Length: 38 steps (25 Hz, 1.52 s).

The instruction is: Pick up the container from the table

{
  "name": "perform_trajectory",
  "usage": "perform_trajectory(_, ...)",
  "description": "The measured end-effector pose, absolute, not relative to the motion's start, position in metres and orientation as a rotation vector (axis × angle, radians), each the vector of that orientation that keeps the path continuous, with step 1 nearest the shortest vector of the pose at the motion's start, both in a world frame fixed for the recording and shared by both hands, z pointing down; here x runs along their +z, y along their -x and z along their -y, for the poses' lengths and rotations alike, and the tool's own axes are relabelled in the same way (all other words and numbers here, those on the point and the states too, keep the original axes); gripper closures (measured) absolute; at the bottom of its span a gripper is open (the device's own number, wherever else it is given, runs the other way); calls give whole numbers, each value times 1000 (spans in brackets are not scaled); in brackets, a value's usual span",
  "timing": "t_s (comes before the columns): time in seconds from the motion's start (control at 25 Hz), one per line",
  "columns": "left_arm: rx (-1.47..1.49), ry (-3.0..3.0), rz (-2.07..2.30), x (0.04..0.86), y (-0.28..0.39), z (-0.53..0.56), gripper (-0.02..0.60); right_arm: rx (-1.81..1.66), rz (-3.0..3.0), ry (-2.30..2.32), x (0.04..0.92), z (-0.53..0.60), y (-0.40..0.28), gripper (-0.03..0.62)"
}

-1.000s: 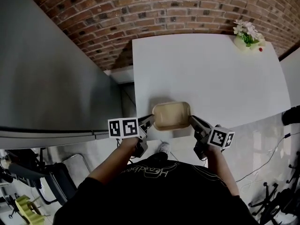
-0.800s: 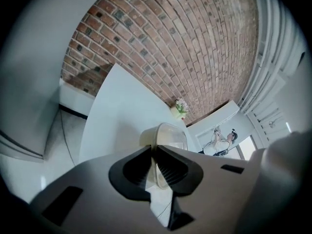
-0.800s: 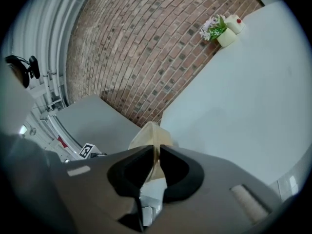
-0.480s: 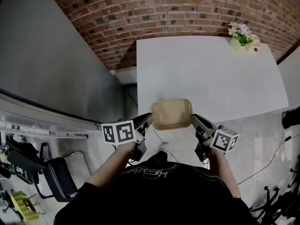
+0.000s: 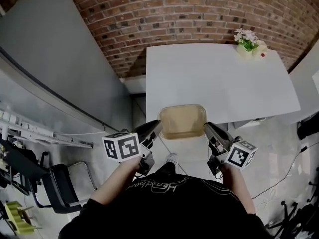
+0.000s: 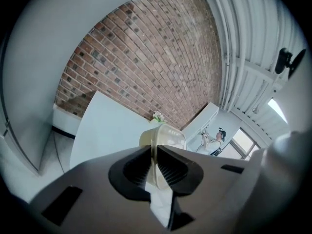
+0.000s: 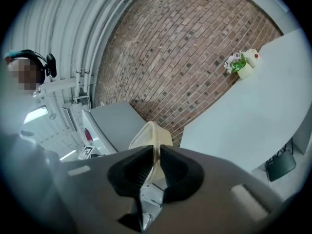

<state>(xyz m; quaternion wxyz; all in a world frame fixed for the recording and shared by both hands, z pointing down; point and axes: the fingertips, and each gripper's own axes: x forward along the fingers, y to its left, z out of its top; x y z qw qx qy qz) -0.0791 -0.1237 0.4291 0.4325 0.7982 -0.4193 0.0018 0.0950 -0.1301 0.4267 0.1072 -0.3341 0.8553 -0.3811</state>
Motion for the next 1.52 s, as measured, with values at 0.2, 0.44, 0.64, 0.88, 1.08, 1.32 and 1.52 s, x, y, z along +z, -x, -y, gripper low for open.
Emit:
perform_trajectory(0.2,-48,-2043,1025,408,64,93,538,-1043,-2520,982,404,101,-107,546)
perform_trajectory(0.44,-74,-2093,1038,389,54,61,538,-971,-2520,976,384,66,-117,546)
perform_trajectory(0.64,-84,-2139,1050,376,49,40,538,-912,-2525,971,372,45,-123,546)
perform_trajectory(0.88,-104,-2169,1083,365,47,22,538,-860,-2544,939,360,26,-126,546)
perform_trajectory(1.08,-113,-2193,1086,356,45,8,538,-843,-2535,923,353,13,-128,546)
perform_trajectory(1.32,-117,-2205,1091,352,42,-7,538,-827,-2535,921,349,0,-131,546)
perform_trajectory(1.52,-122,-2211,1095,350,42,-15,538,-817,-2539,919,347,-9,-131,546)
